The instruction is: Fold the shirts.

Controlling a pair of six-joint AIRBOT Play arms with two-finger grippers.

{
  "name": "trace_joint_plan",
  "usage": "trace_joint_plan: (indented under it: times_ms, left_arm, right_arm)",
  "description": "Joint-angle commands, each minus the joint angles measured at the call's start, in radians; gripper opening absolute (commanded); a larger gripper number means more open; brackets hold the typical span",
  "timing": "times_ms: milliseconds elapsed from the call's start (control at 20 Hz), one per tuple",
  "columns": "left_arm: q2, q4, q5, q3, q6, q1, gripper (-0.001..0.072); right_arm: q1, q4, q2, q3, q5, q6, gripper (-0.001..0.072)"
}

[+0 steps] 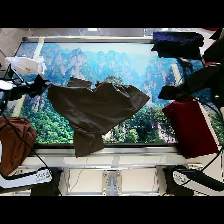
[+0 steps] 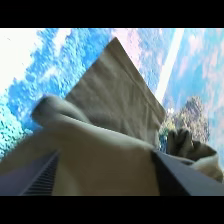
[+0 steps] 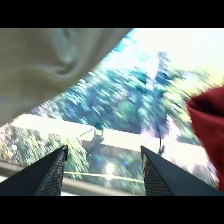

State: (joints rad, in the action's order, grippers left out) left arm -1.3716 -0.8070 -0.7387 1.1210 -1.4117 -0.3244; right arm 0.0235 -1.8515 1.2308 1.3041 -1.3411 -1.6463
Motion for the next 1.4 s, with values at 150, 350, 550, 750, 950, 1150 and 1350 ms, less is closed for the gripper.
trace_joint_plan:
  times_ms: [150,350,550,750,950,1150,1350]
  left_arm:
    - [0.025,-0.064,-0.153,0.003,0.006,-0.167,0.0633]
    - [0.125,-0.123,-0.349,-0.214,0.064,-0.244,0.0602]
    - [0.268,0.162,-0.231,-0.586,0.218,-0.148,0.0602]
    - [0.252,0.292,-0.117,-0.694,0.298,0.063,0.0601]
    - [0.213,0.292,0.05,-0.694,0.244,0.243,0.06]
    - [0.199,0.217,-0.017,-0.693,0.203,0.235,0.0481]
    - [0.199,0.203,-0.057,-0.693,0.18,0.212,0.0412]
  right_arm:
    - [0.086,0.138,0.028,-0.019,0.074,0.015,0.0504]
    - [0.06,0.206,0.029,-0.019,0.055,0.075,0.0504]
    - [0.063,0.177,0.029,-0.019,0.064,0.087,0.0503]
    - [0.063,0.172,0.029,-0.019,0.064,0.087,0.0504]
    - [0.063,0.172,0.028,-0.019,0.053,0.087,0.0504]
    - [0.063,0.174,0.028,-0.019,0.028,0.085,0.0504]
    - [0.063,0.174,0.029,-0.019,0.043,0.086,0.0504]
